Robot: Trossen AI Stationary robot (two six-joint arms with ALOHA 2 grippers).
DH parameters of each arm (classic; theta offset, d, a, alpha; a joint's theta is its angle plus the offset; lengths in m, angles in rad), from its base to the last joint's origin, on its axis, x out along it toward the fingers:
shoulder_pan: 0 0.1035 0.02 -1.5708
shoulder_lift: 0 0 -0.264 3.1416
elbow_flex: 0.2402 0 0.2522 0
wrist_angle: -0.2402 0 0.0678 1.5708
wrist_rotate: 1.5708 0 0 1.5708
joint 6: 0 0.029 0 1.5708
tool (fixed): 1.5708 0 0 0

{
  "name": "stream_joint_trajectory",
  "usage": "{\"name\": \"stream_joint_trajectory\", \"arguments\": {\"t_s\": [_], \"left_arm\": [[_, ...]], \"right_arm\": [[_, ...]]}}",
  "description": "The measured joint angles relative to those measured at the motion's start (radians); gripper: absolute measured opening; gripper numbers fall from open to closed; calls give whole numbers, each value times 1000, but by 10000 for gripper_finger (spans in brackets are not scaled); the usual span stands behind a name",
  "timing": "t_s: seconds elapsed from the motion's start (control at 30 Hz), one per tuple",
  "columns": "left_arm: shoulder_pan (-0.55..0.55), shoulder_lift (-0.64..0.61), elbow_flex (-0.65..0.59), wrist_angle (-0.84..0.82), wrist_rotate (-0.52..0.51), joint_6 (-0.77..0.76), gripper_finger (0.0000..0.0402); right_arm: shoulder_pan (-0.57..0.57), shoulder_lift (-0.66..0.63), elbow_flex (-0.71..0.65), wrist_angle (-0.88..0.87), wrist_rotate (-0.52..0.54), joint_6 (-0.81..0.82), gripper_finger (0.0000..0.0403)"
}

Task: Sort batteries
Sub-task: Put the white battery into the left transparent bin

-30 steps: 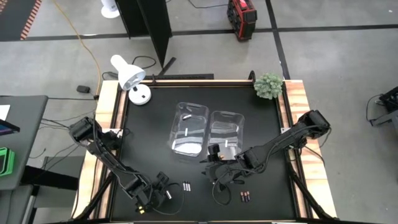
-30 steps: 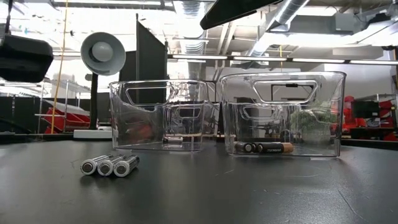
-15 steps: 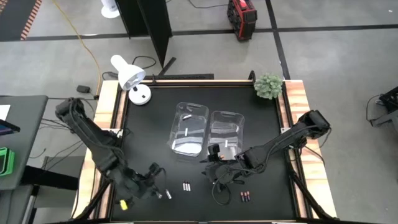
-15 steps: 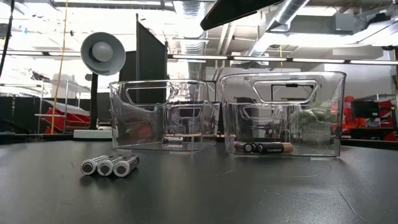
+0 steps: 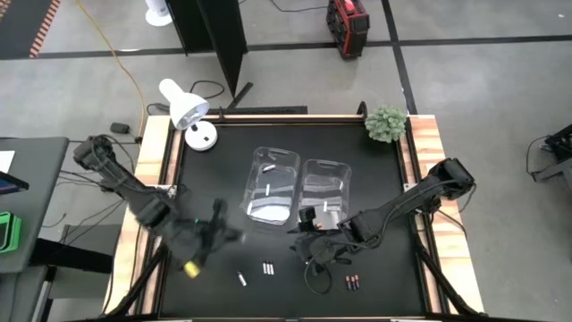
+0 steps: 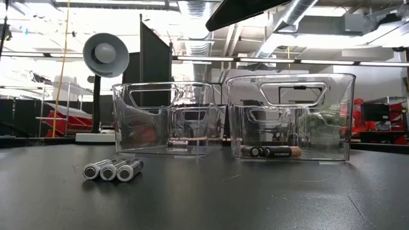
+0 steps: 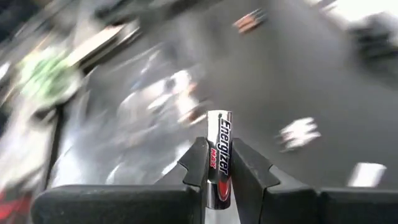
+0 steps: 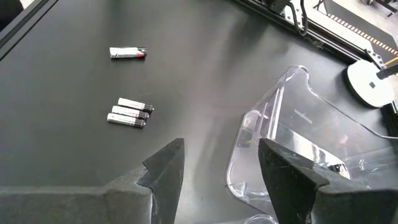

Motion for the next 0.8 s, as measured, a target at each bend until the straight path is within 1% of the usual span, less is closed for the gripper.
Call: {"name": "stream_joint_trajectory", "arguments": {"t_s": [0.17, 0.2, 0.27, 0.37, 0.47, 0.57, 0.63, 0.7, 0.8], "left_arm": [[267, 39, 0, -1, 9, 12, 39], [329, 50, 0, 0, 30, 26, 39], [455, 75, 0, 8, 113, 50, 39], [639, 126, 0, 36, 288, 83, 39], [786, 189, 0, 69, 391, 136, 39], [900, 259, 0, 105, 497, 179, 39], [954, 307, 0, 134, 558, 188, 39], [987, 354, 1, 151, 588, 192, 39], [1016, 418, 1, 157, 603, 208, 39]], "right_arm": [[-1, 0, 0, 6, 0, -3, 223], [-1, 0, 0, 6, 0, -3, 223], [-1, 0, 0, 5, 0, -3, 223], [0, 0, 0, 6, 0, -3, 223], [-1, 0, 0, 5, 0, -5, 223], [-1, 0, 0, 5, 0, -6, 223], [-1, 0, 0, 4, 0, -7, 223], [-1, 0, 0, 5, 0, -18, 223], [-1, 0, 0, 4, 0, -21, 223]]}}
